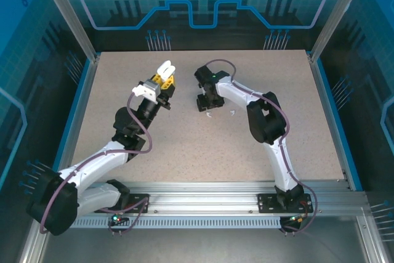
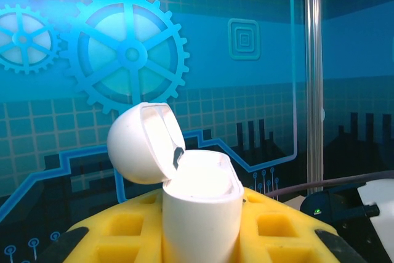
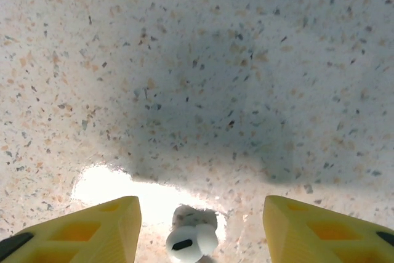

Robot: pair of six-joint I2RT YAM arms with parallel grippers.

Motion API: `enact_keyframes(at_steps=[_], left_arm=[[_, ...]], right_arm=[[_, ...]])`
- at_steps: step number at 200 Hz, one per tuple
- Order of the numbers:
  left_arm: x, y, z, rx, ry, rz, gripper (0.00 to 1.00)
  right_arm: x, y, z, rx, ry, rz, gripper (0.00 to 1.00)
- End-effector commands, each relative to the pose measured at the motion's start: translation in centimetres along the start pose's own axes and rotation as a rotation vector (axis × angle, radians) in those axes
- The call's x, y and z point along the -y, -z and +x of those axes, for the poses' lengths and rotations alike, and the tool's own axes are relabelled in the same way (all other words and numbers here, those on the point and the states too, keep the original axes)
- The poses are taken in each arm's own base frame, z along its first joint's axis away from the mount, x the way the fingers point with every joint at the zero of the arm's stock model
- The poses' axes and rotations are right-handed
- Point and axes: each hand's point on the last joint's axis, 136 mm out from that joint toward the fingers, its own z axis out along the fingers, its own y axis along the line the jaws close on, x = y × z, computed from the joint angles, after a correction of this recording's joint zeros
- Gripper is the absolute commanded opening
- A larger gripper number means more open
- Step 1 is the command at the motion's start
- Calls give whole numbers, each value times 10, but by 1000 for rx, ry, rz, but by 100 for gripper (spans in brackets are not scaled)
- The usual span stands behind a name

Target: Insert the wireless bluetooth earbuds into the charging case

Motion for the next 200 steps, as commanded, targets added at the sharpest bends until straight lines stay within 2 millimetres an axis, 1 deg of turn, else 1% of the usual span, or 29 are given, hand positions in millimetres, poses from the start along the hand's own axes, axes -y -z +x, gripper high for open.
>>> enact_keyframes(at_steps=[1,21,46,81,135,200], left_arm=[[4,4,-12,34,-17,23,0],[5,3,-12,30,-25,25,0],[5,3,-10,21,-22,24,0],[5,3,-10,23,-16,28,0],[6,2,-12,27,-18,29,0],[5,3,-15,33,-19,25,0]], right_arm=[[-8,7,3,-6,48,-54,55],[-10,3,6,-21,57,-55,55],[-8,1,10,-44,56,-35,54],[1,-1,15,-62,35,12,53],[-7,-4,21,-76,52,1,49],[-6,-9,29,-98,68,29,48]])
